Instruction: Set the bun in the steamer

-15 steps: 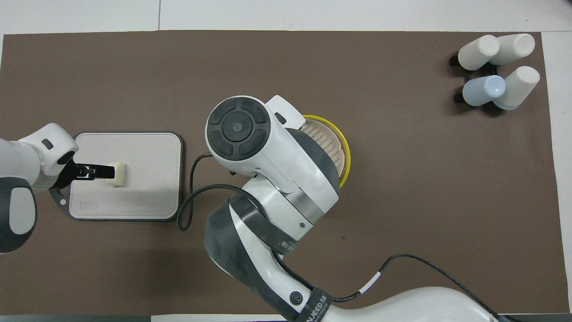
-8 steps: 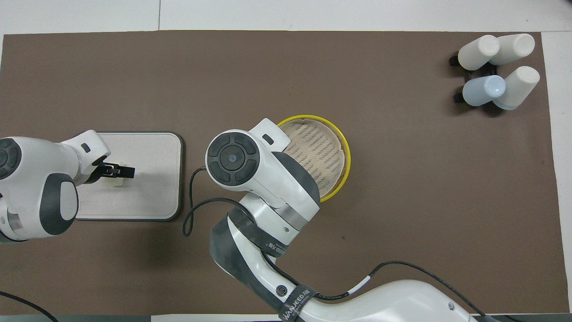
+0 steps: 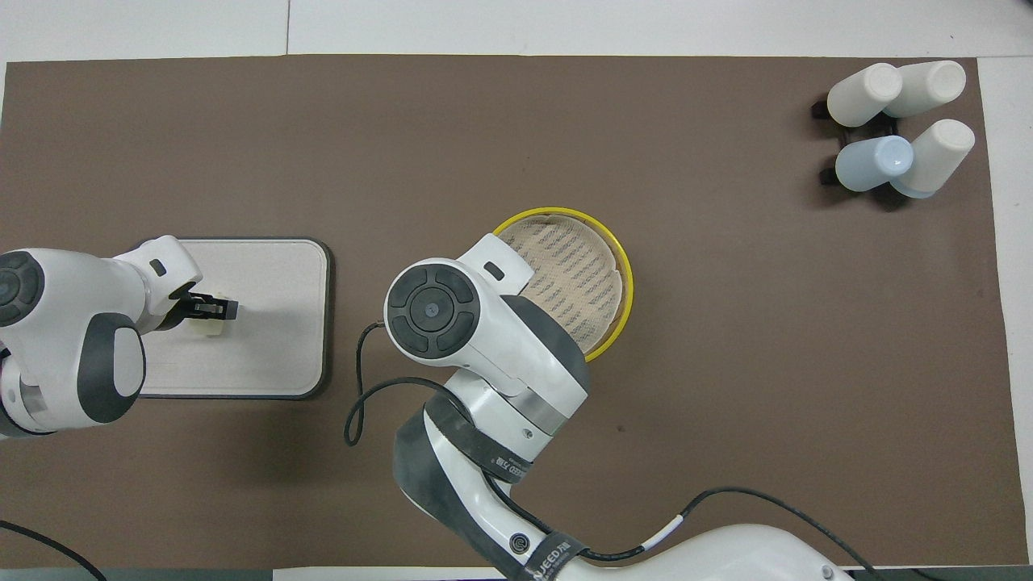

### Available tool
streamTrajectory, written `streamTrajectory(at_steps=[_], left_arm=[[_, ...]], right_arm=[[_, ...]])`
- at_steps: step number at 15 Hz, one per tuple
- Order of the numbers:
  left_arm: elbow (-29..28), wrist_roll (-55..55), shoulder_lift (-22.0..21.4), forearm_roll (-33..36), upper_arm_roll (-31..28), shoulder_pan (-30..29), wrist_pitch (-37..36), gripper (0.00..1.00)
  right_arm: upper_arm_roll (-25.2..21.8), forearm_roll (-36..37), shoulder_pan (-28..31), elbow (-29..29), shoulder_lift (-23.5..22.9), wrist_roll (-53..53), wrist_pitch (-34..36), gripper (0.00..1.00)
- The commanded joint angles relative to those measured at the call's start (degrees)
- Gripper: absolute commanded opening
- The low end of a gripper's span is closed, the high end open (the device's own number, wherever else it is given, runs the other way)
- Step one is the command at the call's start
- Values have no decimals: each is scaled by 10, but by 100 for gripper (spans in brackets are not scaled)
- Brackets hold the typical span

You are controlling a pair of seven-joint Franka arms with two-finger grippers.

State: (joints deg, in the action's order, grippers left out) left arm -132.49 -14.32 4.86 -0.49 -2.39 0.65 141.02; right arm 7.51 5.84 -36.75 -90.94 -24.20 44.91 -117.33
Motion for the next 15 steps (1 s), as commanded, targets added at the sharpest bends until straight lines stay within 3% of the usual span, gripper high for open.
streamTrajectory(at_steps=[1, 3, 5, 6, 9, 11, 13, 15], left_arm=[[-12, -12, -5, -1, 2, -13, 7, 18], [-11, -11, -5, -1, 2, -13, 2, 13], [1, -2, -4, -2, 2, -13, -10, 13], [18, 9, -2, -1, 2, -13, -27, 13], [99, 23, -2, -2, 2, -8, -134, 13], [173, 74, -1, -1, 5, 1, -223, 14], [255, 154, 14, -2, 5, 42, -306, 14], [344, 224, 34, -3, 5, 79, -383, 14]], right_arm=[[1, 11, 1, -54, 27, -8, -33, 38], [1, 11, 1, -57, 28, -17, -33, 27], [1, 12, 2, -58, 28, -33, -31, 5], [1, 12, 2, -57, 28, -40, -27, 0], [0, 14, 4, -35, 25, -47, -2, 0], [0, 16, 11, 20, 17, -67, 59, 0], [-1, 15, 25, 71, 3, -117, 121, 0], [-2, 15, 55, 80, 9, -157, 140, 0]])
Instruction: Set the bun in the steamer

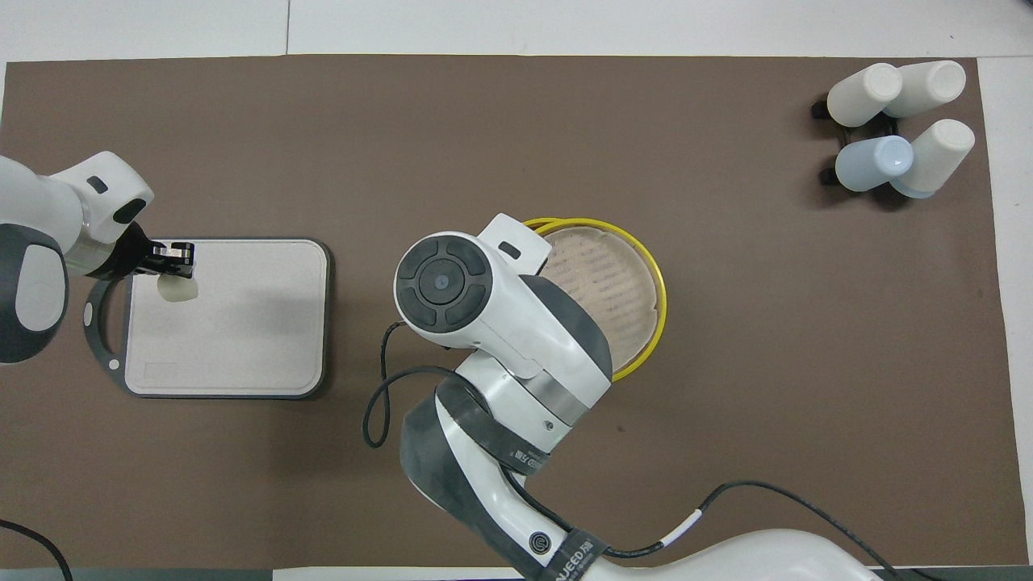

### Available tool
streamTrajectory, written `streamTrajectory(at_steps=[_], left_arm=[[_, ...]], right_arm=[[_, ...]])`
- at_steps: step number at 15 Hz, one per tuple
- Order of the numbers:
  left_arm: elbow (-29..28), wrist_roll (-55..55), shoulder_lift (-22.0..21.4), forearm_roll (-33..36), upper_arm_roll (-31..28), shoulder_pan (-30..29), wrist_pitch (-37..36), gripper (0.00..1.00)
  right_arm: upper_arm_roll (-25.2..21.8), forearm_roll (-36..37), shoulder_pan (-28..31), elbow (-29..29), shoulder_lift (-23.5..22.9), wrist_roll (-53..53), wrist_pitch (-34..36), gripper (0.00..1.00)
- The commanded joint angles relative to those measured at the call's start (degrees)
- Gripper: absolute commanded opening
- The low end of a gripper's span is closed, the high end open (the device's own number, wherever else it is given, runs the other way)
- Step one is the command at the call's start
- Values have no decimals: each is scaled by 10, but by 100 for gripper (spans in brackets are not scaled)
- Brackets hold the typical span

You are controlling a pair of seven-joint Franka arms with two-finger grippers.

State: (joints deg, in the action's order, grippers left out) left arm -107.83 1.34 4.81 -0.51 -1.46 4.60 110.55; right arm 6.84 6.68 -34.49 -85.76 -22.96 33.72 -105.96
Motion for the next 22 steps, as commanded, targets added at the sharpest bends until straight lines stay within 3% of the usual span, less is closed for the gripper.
streamTrajectory(at_steps=[1, 4, 6, 9, 13, 15, 19, 20, 22], left_arm=[[128, 97, 43, -4, -3, 58, -103, 14], [155, 256, 56, -4, -3, 159, -85, 14], [152, 343, 61, -7, -2, 218, -39, 14], [144, 449, 100, -6, -2, 310, 33, 14], [74, 490, 108, -4, -2, 367, 130, 15], [77, 516, 156, 7, -5, 395, 162, 17], [67, 525, 182, 23, -3, 401, 207, 23], [63, 524, 183, 24, -3, 401, 209, 27], [58, 528, 182, 24, -3, 405, 209, 69]], right_arm=[[5, 9, 50, 26, -2, -64, 27, 0], [4, -3, 116, 26, 19, -138, 48, 0], [5, -24, 173, 24, 28, -189, 58, 0], [5, -38, 219, 24, 29, -259, 69, 0], [5, -38, 242, 16, 31, -309, 71, 0], [5, -38, 247, 10, 34, -327, 76, 0], [5, -38, 249, 8, 34, -327, 75, 0], [5, -38, 249, 8, 34, -327, 75, 0], [5, -38, 250, 7, 34, -327, 74, 0]])
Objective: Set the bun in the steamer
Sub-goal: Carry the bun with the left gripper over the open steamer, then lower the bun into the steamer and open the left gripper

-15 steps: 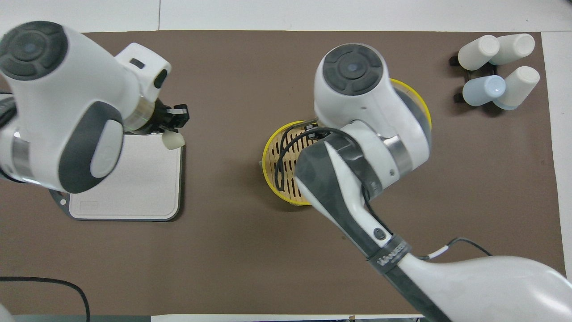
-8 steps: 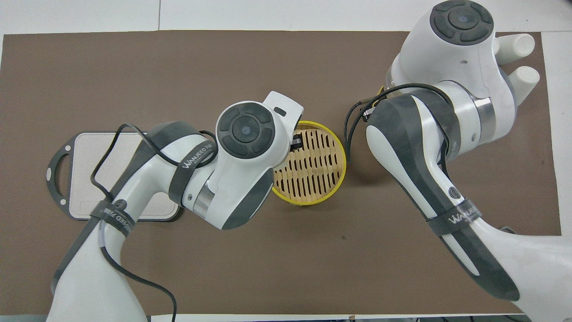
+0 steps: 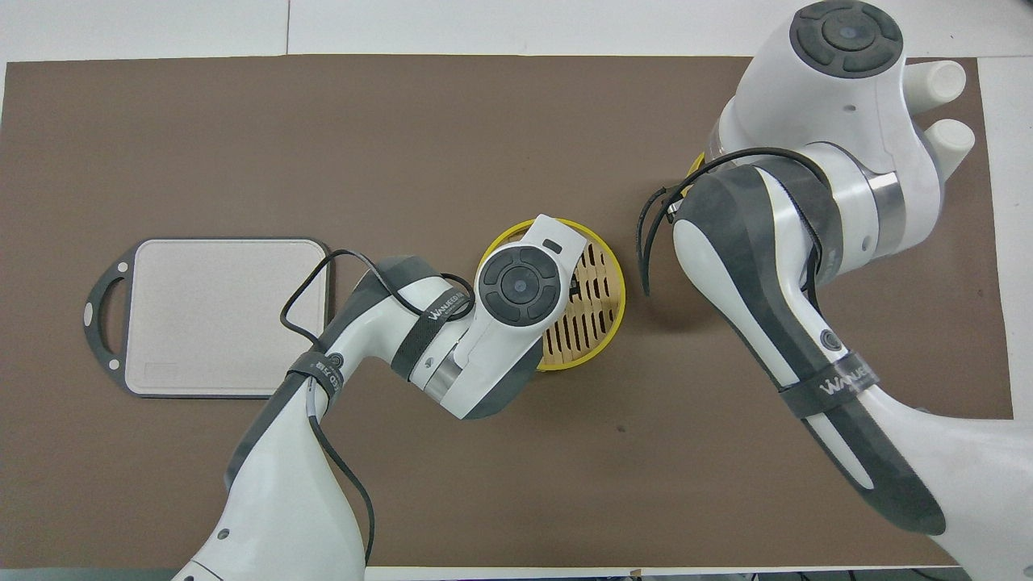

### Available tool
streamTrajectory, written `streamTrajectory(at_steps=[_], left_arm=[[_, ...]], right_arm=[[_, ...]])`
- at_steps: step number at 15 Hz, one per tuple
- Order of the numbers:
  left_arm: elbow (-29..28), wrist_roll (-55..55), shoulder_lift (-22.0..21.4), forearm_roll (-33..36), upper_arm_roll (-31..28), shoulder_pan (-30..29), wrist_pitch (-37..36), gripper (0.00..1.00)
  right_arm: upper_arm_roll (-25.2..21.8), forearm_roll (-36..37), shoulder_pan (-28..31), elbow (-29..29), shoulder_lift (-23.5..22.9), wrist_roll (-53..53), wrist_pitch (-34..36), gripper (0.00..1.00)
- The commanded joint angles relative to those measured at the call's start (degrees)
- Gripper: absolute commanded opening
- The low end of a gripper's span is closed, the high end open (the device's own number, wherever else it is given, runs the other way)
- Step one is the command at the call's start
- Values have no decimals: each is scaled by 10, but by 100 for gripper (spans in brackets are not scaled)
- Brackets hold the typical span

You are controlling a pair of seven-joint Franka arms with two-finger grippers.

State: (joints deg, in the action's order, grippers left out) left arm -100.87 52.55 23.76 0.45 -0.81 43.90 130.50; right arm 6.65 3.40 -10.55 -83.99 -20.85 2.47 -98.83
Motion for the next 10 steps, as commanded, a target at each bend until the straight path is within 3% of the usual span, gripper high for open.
streamTrajectory(at_steps=[1, 2, 5, 10], left_arm=[[-13, 17, -7, 13, -9, 12, 5, 95], [-12, 23, -9, 13, -9, 12, 1, 100], [-12, 31, -23, 13, -9, 4, -25, 100], [-11, -51, -128, 13, -11, -90, -180, 100]], right_arm=[[6, -5, 11, -11, 13, -15, 4, 0], [6, -5, 11, -11, 13, -16, 4, 0], [6, -6, 11, -11, 13, -16, 3, 0], [7, -9, 10, -10, 13, -12, 0, 0]])
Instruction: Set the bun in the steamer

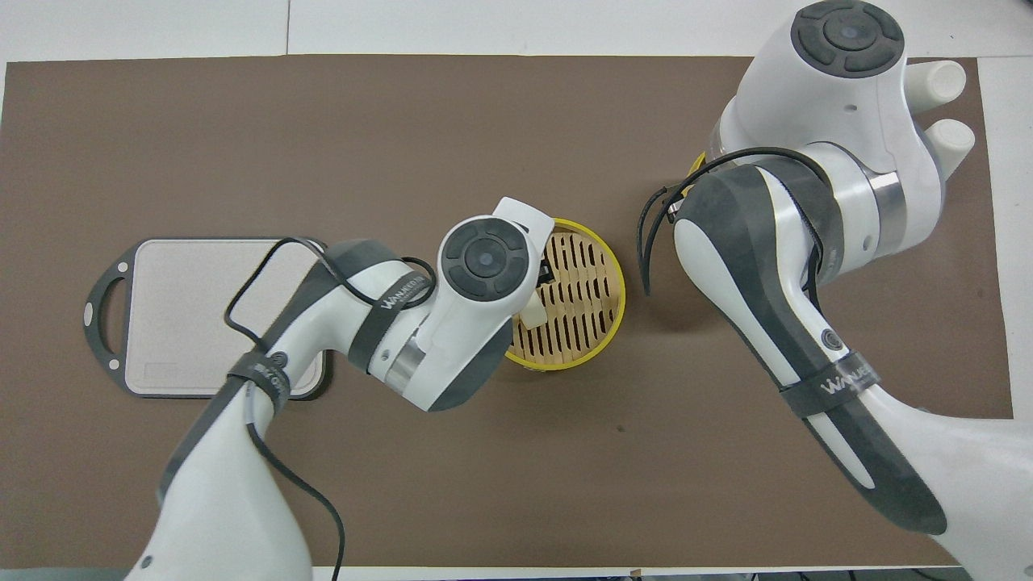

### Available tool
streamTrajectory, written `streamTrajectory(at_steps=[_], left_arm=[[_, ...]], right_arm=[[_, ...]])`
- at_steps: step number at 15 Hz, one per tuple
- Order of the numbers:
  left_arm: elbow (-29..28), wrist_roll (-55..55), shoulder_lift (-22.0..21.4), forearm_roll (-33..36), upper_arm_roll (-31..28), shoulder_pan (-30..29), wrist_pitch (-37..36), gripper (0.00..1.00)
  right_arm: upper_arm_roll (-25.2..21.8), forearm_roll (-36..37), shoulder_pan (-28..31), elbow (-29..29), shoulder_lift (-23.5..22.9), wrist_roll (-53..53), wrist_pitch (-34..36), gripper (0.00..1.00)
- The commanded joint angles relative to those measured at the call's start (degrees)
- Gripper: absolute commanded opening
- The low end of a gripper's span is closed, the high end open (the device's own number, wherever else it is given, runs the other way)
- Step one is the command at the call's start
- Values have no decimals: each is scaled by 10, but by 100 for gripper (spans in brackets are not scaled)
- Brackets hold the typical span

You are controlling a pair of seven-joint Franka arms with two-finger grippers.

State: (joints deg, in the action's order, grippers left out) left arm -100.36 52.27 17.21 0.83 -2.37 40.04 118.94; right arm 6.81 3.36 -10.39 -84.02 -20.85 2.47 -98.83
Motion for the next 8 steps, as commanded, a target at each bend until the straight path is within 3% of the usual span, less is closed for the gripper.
streamTrajectory(at_steps=[1, 4, 8], left_arm=[[-15, -85, -83, 9, 4, -81, -92, 100], [-15, -195, -138, 9, 4, -186, -145, 100], [-12, -351, -172, 8, 2, -291, -181, 100]], right_arm=[[7, -12, 2, -8, 12, -6, -3, 0], [7, -62, -55, -5, 12, 82, -61, 0], [3, -29, -203, -2, -9, 243, -78, 0]])
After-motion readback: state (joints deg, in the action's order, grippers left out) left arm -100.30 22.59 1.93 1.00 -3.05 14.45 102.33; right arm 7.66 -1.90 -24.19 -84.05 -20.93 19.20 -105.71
